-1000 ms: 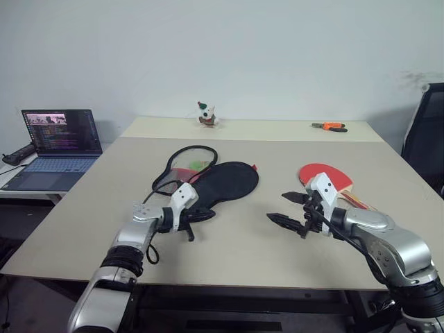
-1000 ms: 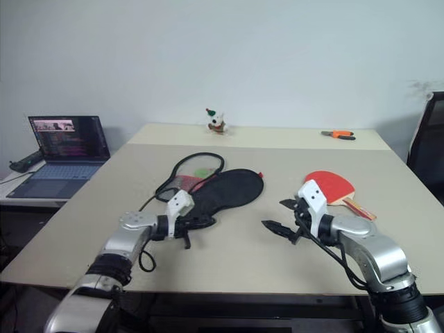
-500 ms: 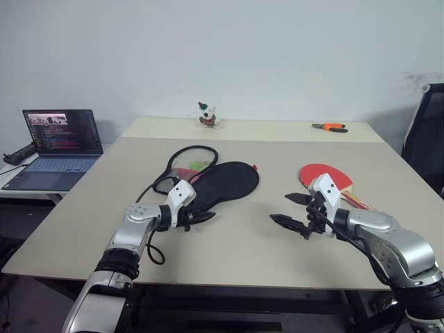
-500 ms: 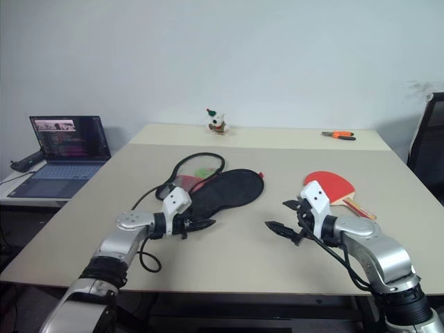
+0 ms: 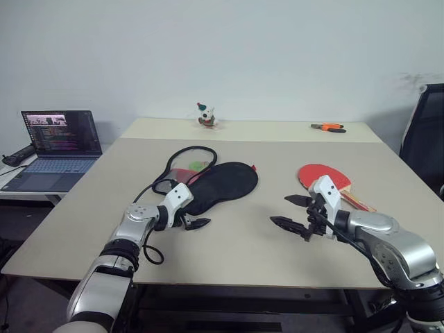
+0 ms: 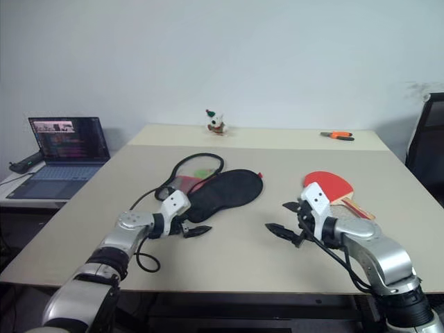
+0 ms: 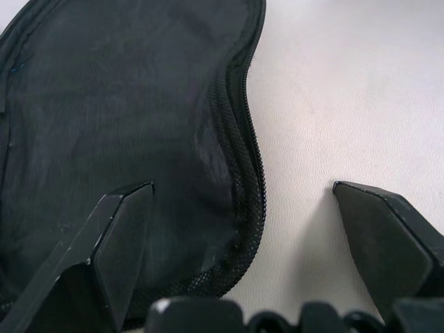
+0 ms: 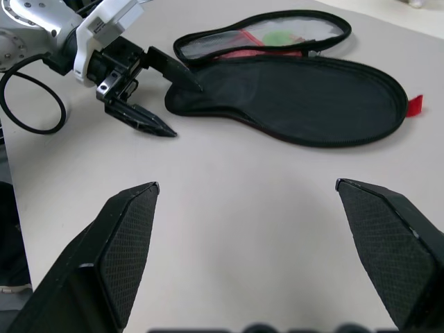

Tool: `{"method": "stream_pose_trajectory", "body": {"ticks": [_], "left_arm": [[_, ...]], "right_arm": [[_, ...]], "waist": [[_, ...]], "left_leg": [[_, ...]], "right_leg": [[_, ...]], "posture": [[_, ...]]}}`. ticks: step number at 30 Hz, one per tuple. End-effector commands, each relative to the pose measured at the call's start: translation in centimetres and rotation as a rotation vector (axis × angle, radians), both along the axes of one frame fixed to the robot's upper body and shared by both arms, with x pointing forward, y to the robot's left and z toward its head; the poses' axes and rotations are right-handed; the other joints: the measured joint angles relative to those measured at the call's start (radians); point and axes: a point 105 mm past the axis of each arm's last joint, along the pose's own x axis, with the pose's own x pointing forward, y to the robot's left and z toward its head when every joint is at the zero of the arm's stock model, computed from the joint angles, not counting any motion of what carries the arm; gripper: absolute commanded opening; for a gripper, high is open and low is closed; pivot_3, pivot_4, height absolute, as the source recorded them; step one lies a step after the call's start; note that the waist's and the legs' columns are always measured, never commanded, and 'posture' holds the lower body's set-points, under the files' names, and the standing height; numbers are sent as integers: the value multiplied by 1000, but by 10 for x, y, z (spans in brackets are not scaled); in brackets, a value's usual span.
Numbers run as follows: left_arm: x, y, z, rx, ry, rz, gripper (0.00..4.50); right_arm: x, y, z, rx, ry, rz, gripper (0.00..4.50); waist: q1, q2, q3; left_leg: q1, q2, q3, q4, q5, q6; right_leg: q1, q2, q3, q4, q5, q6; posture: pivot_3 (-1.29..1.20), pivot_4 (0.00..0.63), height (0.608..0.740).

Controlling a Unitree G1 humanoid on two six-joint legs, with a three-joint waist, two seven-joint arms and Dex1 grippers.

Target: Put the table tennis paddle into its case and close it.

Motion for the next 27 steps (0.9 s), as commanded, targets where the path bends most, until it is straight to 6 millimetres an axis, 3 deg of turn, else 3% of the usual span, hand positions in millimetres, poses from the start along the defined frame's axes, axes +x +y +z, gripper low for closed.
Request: {"method": "stream_pose_trajectory", "body": {"ticks": [1,12,19,23,27], "left_arm": [[-2,17,-8,68,27,31,3909],[-3,22,-9,43,50,50,96],[3,13,7,2,0,51,40],[3,-24,20,-80,-22,12,40],[-12,-76,29,-157,-3,-66,40]], "right_arm": [[-3,-2,16,8,-64,-6,4500],[-1,-4,20,30,-75,-23,4500],[0,-7,20,28,-77,-31,4500],[0,-11,20,24,-76,-42,4500],[-2,-13,18,12,-67,-36,4500]], "waist": [[-2,0,0],[-19,0,0],[-21,0,0],[-18,0,0],[-11,0,0]], "left_leg": [[0,0,0,0,0,0],[2,0,0,0,0,0],[2,0,0,-1,0,0],[1,0,0,-1,0,0],[-3,-1,-2,0,0,0]], "right_leg": [[0,0,0,0,0,0],[2,0,1,0,-1,2],[1,0,1,0,-1,2],[1,-1,0,0,-1,2],[0,-1,-1,-1,0,0]], "posture": [[0,150,740],[0,150,740],[0,150,740],[0,150,740],[0,150,740]]}}
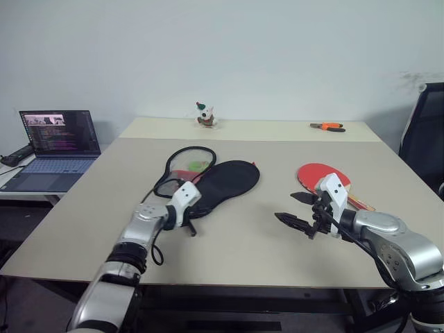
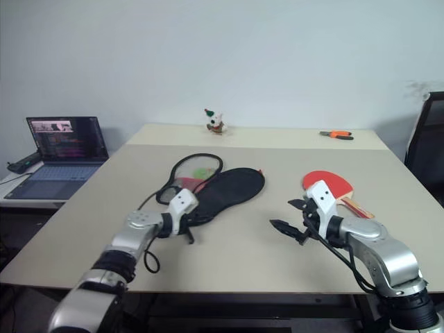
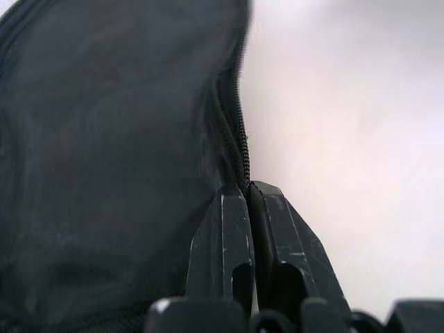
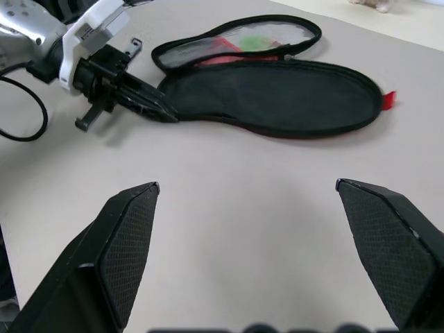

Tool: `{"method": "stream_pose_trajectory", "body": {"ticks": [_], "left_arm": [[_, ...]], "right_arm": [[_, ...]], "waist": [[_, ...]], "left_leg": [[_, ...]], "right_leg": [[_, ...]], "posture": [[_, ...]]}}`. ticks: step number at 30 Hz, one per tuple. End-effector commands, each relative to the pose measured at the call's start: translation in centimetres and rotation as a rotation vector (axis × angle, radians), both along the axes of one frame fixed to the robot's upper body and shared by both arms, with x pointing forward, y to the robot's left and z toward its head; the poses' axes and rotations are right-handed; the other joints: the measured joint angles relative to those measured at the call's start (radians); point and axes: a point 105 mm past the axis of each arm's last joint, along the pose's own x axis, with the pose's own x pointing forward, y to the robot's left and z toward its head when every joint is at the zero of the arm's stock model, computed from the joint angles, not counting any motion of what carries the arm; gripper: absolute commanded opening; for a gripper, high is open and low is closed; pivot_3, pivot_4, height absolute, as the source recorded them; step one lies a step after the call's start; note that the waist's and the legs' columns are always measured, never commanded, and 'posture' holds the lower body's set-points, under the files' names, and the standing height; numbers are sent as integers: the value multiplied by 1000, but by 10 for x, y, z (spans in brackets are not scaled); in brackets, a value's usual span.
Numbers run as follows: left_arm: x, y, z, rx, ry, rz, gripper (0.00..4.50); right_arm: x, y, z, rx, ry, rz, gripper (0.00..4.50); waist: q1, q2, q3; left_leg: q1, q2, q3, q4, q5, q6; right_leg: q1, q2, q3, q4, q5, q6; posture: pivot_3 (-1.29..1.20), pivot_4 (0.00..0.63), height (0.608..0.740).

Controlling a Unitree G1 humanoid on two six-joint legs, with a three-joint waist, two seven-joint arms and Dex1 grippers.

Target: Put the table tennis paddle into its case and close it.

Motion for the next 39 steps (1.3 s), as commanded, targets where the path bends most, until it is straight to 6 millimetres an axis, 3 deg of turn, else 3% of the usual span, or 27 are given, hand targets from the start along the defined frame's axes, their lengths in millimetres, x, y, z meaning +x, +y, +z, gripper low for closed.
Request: {"method": "stream_pose_trajectory", "body": {"ticks": [1,7,13,16,22,26,33,39], "left_arm": [[-10,-43,25,-67,-41,-68,40],[-9,-87,30,-115,-29,-25,40],[-4,-94,31,-132,-24,24,40],[-4,-90,31,-131,-34,33,704],[-21,-86,42,-228,13,-13,2798],[-41,-65,54,-298,41,-68,2798],[-53,3,69,-290,-10,-28,2798],[-53,61,80,-220,-67,105,2798]], "right_arm": [[-4,-5,11,-6,-41,9,4500],[-3,-10,10,-28,-37,14,4500],[-3,-10,10,-39,-33,28,4500],[-2,-10,9,-39,-26,26,4500],[3,-8,5,-29,7,3,4500],[10,-5,0,-9,51,-33,4500],[34,28,3,158,168,-119,4500],[62,39,-33,70,224,-270,4500]], "waist": [[3,0,0],[5,0,0],[-2,0,0],[-2,0,0],[-3,0,1],[-9,1,1],[-7,3,2],[-2,3,2]], "left_leg": [[-1,0,-1,0,0,0],[0,0,-1,0,0,0],[0,0,0,0,0,0],[0,0,-1,0,0,0],[0,0,-1,-1,0,0],[0,0,0,-1,0,0],[2,2,-1,-2,0,0],[1,0,-1,-2,0,0]], "right_leg": [[0,0,0,0,0,0],[0,0,0,0,0,0],[0,1,0,0,-1,1],[0,1,0,-1,-1,1],[0,0,0,-1,0,0],[0,0,0,-1,0,0],[0,1,1,1,-1,-3],[-1,0,1,-1,-1,-2]], "posture": [[0,150,740],[0,150,740],[0,150,740],[0,150,740],[0,150,740],[0,150,740],[0,150,740],[0,150,740]]}}
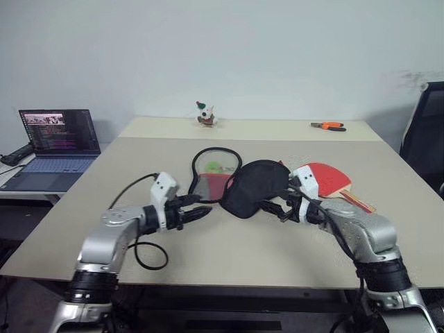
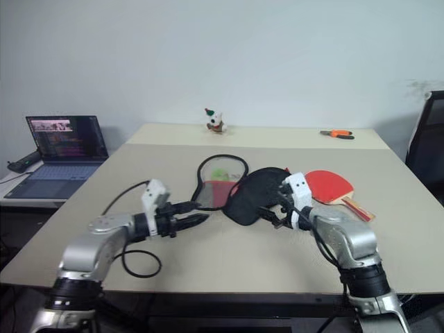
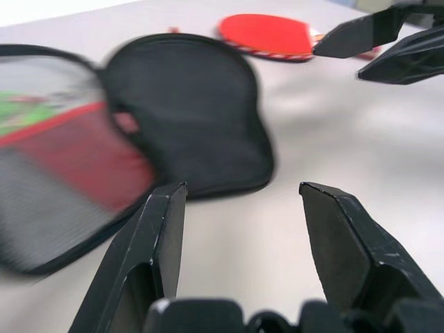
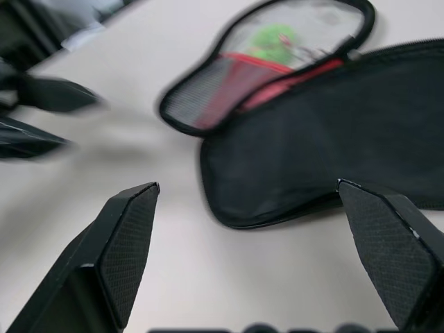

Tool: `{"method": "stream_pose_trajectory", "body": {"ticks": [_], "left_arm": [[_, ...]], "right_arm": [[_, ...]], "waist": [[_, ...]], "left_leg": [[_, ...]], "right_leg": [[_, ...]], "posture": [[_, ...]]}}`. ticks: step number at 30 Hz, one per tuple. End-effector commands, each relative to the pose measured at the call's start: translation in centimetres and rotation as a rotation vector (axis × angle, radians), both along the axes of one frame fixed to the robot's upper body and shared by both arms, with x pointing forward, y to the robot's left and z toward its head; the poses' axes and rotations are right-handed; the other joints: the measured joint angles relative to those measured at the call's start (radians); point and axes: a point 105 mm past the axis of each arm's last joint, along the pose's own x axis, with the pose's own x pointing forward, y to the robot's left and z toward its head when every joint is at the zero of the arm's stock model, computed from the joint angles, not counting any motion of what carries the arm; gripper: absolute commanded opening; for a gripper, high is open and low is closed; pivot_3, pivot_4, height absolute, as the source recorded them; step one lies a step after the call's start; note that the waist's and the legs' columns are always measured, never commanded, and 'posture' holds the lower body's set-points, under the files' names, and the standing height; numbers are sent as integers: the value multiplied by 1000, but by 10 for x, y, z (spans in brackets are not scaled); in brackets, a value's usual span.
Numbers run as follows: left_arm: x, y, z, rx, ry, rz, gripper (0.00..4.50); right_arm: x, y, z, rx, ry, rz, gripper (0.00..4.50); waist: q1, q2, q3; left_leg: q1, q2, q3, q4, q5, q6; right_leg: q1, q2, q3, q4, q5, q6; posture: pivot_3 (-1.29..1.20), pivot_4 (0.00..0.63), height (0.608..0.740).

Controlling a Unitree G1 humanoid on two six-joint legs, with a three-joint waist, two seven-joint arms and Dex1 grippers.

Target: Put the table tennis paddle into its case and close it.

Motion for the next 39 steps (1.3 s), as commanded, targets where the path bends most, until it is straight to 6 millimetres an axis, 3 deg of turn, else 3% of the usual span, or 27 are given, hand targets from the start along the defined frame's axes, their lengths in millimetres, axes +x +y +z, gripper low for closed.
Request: {"method": "stream_pose_trajectory", "body": {"ticks": [1,6,15,22,25,36,39], "left_arm": [[-2,20,16,1,-69,46,2798],[-8,24,17,1,-76,61,2798],[-10,20,15,-1,-74,64,2798],[-10,15,14,10,-79,53,2798],[-11,13,13,17,-79,46,2849],[-13,4,12,34,-85,8,2849],[-14,1,12,42,-87,-6,2849]], "right_arm": [[10,3,-15,-39,17,-75,4500],[14,11,-34,-22,78,-122,4500],[28,47,-33,98,111,-106,4500],[38,69,-33,94,87,-110,4500],[38,72,-32,105,87,-105,3877],[12,59,-23,128,188,45,14],[2,47,-23,80,205,109,14]], "waist": [[0,0,0],[-4,2,1],[-12,2,1],[-12,2,1],[-12,2,1],[-8,2,1],[-7,2,1]], "left_leg": [[0,0,0,-1,0,0],[0,0,1,-2,0,0],[3,2,3,-2,0,0],[5,2,5,-6,0,0],[5,2,5,-6,0,0],[5,1,5,-11,0,0],[5,1,5,-11,0,0]], "right_leg": [[0,0,0,0,0,0],[-1,0,0,0,0,0],[-1,1,2,2,0,0],[-1,1,3,2,0,-1],[-1,1,3,2,0,-1],[-2,0,3,0,-1,-1],[-2,0,3,-1,-1,-1]], "posture": [[0,150,740],[0,150,740],[0,150,740],[0,150,740],[0,150,740],[0,150,740],[0,150,740]]}}
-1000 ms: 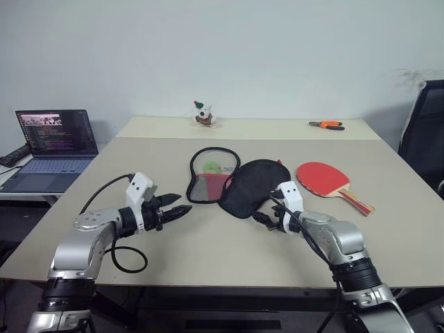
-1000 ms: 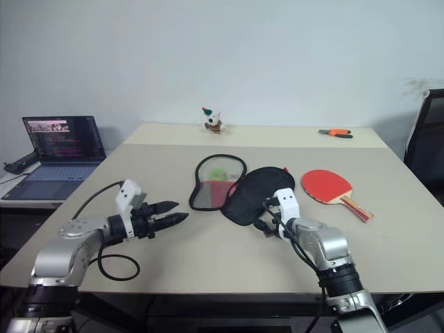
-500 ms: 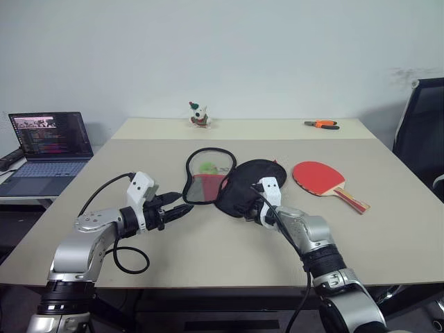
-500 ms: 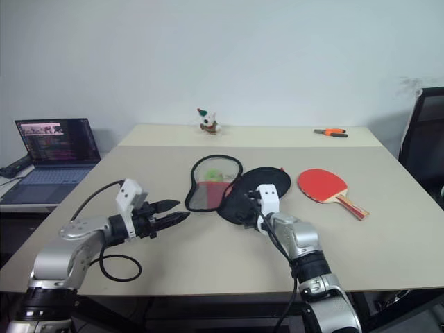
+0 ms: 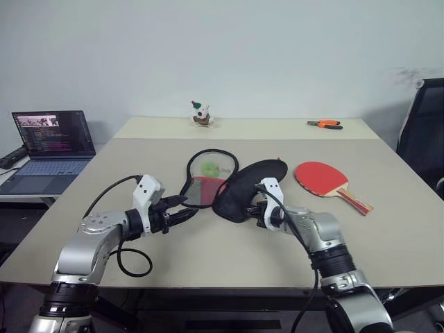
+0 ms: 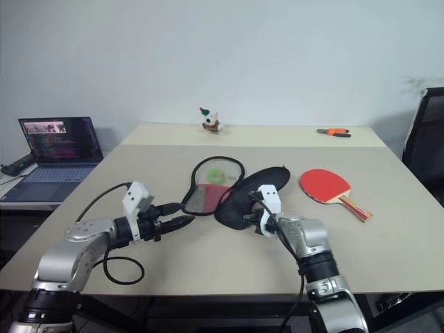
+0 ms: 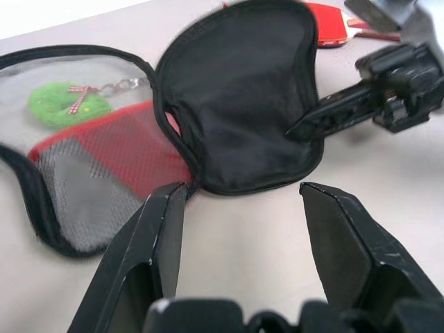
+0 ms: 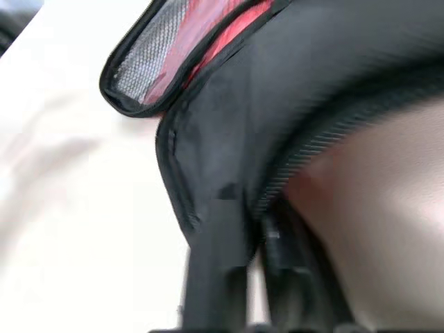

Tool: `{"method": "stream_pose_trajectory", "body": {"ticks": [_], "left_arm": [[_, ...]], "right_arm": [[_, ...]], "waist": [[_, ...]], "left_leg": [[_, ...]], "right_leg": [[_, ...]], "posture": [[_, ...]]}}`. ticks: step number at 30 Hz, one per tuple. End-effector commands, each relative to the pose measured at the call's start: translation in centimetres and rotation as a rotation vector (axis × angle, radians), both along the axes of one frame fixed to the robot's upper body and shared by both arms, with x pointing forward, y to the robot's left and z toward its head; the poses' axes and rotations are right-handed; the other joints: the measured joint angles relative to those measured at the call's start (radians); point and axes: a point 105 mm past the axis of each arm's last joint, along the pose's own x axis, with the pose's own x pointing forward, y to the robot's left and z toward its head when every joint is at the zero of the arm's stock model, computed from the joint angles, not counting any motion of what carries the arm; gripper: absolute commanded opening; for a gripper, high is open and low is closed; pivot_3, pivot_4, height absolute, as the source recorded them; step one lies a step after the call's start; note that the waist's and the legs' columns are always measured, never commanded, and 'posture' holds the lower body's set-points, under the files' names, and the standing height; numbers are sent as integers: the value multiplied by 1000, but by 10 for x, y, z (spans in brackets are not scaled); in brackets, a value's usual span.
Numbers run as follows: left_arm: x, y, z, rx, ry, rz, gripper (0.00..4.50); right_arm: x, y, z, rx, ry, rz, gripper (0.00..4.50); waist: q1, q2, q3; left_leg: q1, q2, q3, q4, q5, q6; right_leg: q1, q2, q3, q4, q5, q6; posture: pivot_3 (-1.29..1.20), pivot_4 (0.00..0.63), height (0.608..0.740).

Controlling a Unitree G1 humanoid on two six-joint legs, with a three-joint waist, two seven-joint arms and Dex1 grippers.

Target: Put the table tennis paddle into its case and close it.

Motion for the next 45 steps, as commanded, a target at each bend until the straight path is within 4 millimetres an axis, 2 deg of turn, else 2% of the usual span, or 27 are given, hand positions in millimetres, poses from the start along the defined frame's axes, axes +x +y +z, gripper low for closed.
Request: {"method": "stream_pose_trajectory", "body": {"ticks": [1,4,9,14,18,21,28,32,36,40,45], "left_arm": [[-1,-7,14,17,-68,-35,2849],[-2,-9,13,19,-68,-43,2849],[-2,-12,11,24,-66,-55,2849],[-1,-15,11,27,-66,-64,2849],[-1,-16,10,30,-69,-68,2849],[-1,-17,10,36,-71,-70,2849],[-2,-18,8,44,-73,-79,2849],[-2,-19,8,46,-75,-87,2849],[-1,-21,14,24,-97,-87,2849],[-4,-31,27,-22,-118,-129,2849],[-8,-50,41,-33,-132,-240,2849]], "right_arm": [[-13,-10,11,-20,-15,107,14],[-17,-31,11,-96,-10,158,14],[-7,-64,17,-219,-21,193,14],[7,-88,21,-323,-31,220,14],[12,-92,24,-329,-19,239,14],[15,-92,27,-311,-19,240,628],[14,-95,36,-307,-43,228,3030],[14,-112,51,-353,-114,196,4470],[6,-138,71,-447,-227,183,4490],[-1,-156,83,-443,-267,134,4490],[17,-208,79,-478,-256,-131,4490]], "waist": [[1,0,0],[1,0,0],[-2,0,0],[-3,-1,1],[0,-1,1],[1,-1,1],[1,-1,1],[2,0,2],[5,0,2],[6,0,2],[3,-1,3]], "left_leg": [[0,0,0,0,0,0],[0,0,0,0,0,0],[0,0,1,0,0,0],[0,1,1,0,0,0],[0,0,1,-1,0,0],[0,0,1,-1,0,0],[0,0,1,-1,0,0],[-1,0,1,-1,0,0],[-2,0,0,-1,0,0],[-2,0,0,-1,0,0],[-2,0,0,0,0,0]], "right_leg": [[0,0,0,0,0,0],[0,0,0,-1,0,0],[0,0,0,-1,0,0],[0,0,0,-1,0,0],[1,0,0,-3,0,0],[1,0,0,-3,0,0],[1,0,0,-3,0,0],[0,0,0,-3,0,0],[0,-1,-1,-4,0,0],[0,-1,-2,-4,0,0],[1,0,-1,-4,0,0]], "posture": [[0,150,740],[0,150,740],[0,150,740],[0,150,740],[0,150,740],[0,150,740],[0,150,740],[0,150,740],[0,150,740],[0,150,740],[0,150,740]]}}
